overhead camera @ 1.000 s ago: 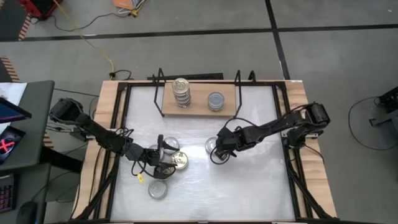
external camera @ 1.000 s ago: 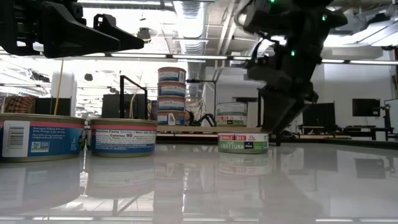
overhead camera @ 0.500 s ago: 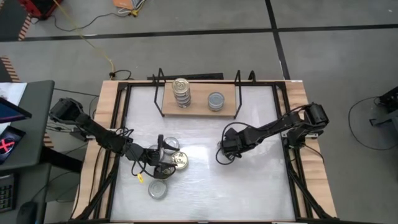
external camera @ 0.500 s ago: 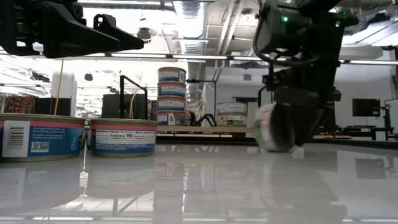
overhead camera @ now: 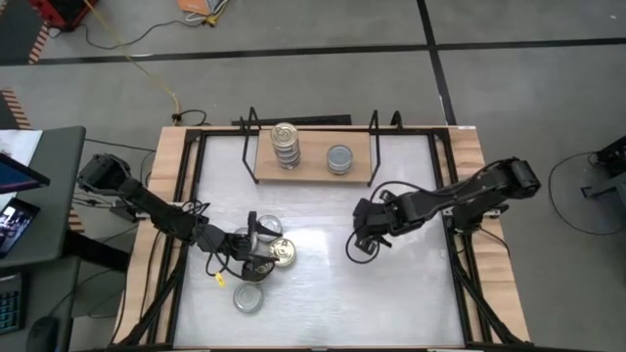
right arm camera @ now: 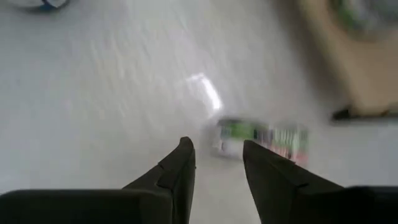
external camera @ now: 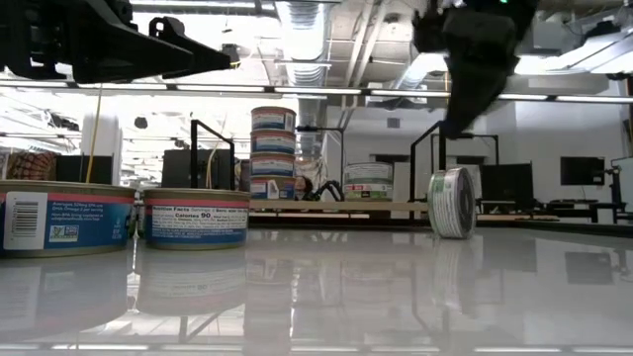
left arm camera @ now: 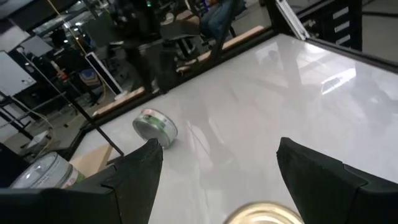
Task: Stack canned seafood by type on shelf
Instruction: Stack the green tuna can on top of the other green tuna can on the shelf
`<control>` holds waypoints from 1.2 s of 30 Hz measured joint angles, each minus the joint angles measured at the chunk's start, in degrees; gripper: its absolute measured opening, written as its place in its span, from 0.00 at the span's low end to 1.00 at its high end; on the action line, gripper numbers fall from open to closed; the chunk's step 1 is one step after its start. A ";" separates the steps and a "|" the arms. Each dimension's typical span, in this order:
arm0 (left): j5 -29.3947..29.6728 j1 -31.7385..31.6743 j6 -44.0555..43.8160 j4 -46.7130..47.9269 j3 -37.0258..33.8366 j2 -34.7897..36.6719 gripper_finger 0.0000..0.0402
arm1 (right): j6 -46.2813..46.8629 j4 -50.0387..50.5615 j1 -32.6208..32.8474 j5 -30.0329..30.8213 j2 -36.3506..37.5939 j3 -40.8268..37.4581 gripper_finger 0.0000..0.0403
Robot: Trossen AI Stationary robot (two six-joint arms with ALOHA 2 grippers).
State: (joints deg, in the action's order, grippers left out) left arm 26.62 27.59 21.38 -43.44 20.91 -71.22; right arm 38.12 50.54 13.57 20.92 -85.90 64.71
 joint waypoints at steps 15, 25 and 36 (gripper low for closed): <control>-1.30 0.02 -2.67 1.03 0.00 0.00 0.75 | -36.04 12.04 -6.94 -5.45 -15.17 16.45 0.71; -1.46 0.85 -15.10 8.74 -0.02 0.00 0.75 | -50.09 29.41 -8.42 -5.44 -25.40 27.37 0.83; -2.68 5.25 -21.18 9.41 -0.02 0.00 0.75 | -56.25 38.00 -12.14 -2.79 -33.49 27.66 0.73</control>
State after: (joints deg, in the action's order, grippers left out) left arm 23.95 32.84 0.21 -34.02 20.88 -71.22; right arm -18.13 88.53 1.43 18.13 -119.39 92.38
